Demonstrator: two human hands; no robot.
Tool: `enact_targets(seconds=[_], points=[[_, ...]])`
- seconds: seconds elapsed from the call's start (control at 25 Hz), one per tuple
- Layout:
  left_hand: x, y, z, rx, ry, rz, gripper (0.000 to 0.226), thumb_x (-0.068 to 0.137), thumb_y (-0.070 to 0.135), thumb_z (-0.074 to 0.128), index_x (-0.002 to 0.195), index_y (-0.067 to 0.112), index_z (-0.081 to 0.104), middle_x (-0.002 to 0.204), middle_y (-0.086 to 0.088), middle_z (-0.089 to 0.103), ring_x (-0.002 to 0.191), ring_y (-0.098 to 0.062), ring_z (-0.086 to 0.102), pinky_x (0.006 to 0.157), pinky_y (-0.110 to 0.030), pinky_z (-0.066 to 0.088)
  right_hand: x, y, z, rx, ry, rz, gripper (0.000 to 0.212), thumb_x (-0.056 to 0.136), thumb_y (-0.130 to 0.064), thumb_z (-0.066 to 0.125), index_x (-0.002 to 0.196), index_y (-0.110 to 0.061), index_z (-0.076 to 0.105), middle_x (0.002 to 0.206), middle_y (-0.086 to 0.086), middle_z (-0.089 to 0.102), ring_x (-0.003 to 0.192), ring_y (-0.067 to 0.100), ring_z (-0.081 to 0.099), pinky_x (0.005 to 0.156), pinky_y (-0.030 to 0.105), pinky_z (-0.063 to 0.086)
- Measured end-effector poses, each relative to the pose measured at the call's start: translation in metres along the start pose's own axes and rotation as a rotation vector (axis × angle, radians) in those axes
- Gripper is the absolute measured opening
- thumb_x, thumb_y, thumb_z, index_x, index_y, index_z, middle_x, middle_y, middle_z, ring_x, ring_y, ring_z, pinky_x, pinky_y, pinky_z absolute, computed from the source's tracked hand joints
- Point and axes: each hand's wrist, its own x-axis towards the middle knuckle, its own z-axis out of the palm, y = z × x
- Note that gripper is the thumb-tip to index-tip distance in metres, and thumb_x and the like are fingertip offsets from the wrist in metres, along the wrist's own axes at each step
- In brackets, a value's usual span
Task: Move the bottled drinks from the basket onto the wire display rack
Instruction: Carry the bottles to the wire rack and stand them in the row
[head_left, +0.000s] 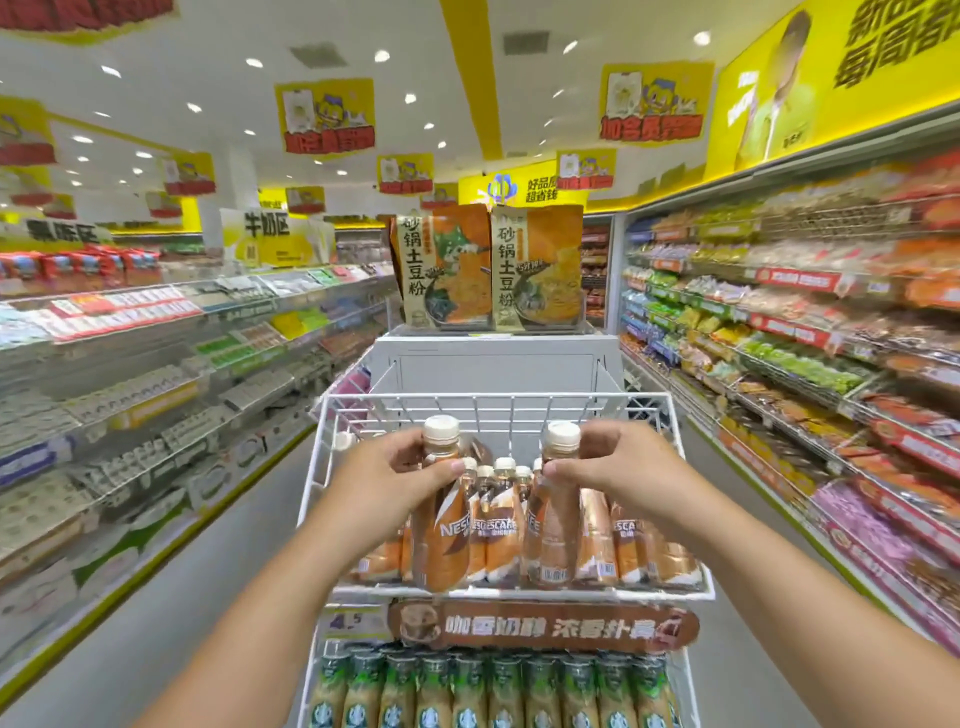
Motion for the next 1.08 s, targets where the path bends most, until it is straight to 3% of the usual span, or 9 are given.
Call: enact_targets(seconds=[0.08,0.2,0.4,0.76,1.0,1.08], points=[[0.03,-0.011,-0.007,0.007,-0.032,0.013,0.02,0.085,0.035,0.081,0.104,0.038,0.076,0.097,0.019,0.078,0.093,-0.002,0.073,0.09,-0.03,0.056,0.022,-0.001,0.007,0.017,0.034,0.003,0.023,0.076,-0.034,0.085,0.095,-0.022,0.079,0.093,0.0,0.08,0.097,0.029,0.075,0.098,0.059,0.053],[0.075,-0.024,-0.018,-0.007,-0.083,0.035,0.019,0.084,0.037,0.081,0.102,0.04,0.076,0.097,0.02,0.078,0.091,-0.001,0.073,0.088,-0.03,0.056,0.055,-0.003,0.016,0.041,0.116,0.004,0.031,0.069,-0.041,0.084,0.096,-0.025,0.079,0.094,-0.002,0.08,0.098,0.028,0.075,0.097,0.058,0.054],[0.112,-0.035,-0.017,-0.046,-0.093,0.058,0.017,0.085,0.034,0.081,0.1,0.04,0.075,0.096,0.021,0.077,0.085,0.004,0.072,0.076,-0.023,0.051,0.092,0.0,0.016,0.022,0.182,-0.023,0.013,0.083,-0.022,0.084,0.095,-0.021,0.077,0.094,-0.005,0.08,0.098,0.019,0.075,0.096,0.043,0.057],[0.141,-0.038,-0.012,-0.103,-0.079,0.036,0.019,0.085,0.032,0.08,0.104,0.033,0.077,0.099,0.014,0.079,0.091,-0.006,0.075,0.085,-0.031,0.057,0.125,0.023,0.031,-0.013,0.227,-0.22,0.027,0.085,-0.014,0.082,0.107,-0.025,0.071,0.103,-0.012,0.076,0.102,0.004,0.071,0.098,0.038,0.056],[0.147,-0.042,-0.01,-0.114,-0.056,0.042,0.017,0.088,0.027,0.078,0.105,0.03,0.077,0.101,0.012,0.079,0.092,-0.007,0.075,0.072,-0.015,0.053,0.133,0.068,0.055,-0.068,0.224,-0.252,0.031,0.084,-0.025,0.084,0.109,-0.035,0.069,0.111,-0.016,0.071,0.111,0.007,0.066,0.1,0.039,0.054],[0.148,-0.043,-0.009,-0.112,-0.059,0.031,0.018,0.088,0.027,0.079,0.105,0.031,0.077,0.1,0.011,0.079,0.092,-0.009,0.075,0.077,-0.02,0.056,0.136,0.08,0.06,-0.077,0.21,-0.226,0.031,0.085,-0.025,0.083,0.11,-0.038,0.069,0.114,-0.019,0.07,0.113,0.005,0.065,0.101,0.038,0.053]])
